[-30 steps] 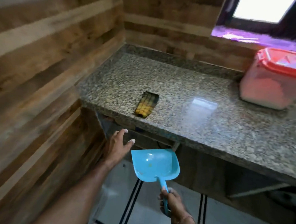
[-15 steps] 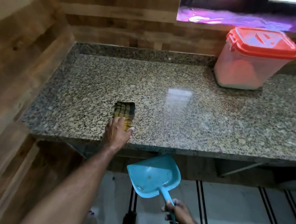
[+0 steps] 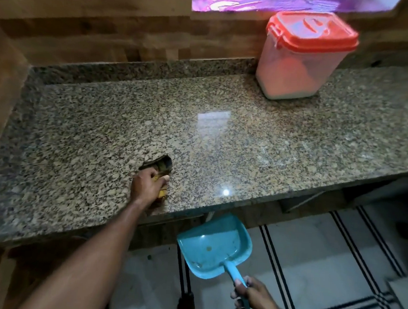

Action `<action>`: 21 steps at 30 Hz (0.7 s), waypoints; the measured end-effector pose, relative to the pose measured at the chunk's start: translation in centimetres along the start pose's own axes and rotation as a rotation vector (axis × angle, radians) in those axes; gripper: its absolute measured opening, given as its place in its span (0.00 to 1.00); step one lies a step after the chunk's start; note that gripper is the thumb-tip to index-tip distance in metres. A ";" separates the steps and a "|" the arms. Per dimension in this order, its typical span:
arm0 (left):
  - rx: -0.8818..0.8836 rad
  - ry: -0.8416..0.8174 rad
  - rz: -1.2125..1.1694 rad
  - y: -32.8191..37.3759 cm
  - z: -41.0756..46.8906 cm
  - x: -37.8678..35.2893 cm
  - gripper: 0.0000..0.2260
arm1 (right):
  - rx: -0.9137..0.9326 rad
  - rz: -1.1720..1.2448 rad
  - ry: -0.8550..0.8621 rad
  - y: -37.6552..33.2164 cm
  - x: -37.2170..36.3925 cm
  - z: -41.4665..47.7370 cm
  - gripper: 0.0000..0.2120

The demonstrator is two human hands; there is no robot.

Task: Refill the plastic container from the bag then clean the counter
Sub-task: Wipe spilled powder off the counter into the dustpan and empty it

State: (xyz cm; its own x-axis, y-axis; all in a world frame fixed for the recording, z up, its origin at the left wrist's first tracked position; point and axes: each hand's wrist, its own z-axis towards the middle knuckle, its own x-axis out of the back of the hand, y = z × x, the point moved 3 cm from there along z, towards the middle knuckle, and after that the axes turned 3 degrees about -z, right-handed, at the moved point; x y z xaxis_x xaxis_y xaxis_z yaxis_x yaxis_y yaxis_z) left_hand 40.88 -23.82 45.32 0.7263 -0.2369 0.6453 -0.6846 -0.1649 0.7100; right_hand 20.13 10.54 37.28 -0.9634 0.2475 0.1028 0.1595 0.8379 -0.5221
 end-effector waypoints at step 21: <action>-0.115 0.034 0.218 7.6 -4.2 -11.8 0.11 | 0.126 0.157 0.323 0.2 11.5 -1.1 0.11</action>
State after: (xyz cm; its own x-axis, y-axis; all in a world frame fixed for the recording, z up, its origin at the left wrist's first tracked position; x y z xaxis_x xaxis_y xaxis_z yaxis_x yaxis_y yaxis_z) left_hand 27.31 -18.27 44.29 0.5650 -0.2222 0.7946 -0.8153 -0.0026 0.5790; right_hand 9.33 14.10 39.30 -0.8088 0.5255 0.2640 0.2526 0.7159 -0.6509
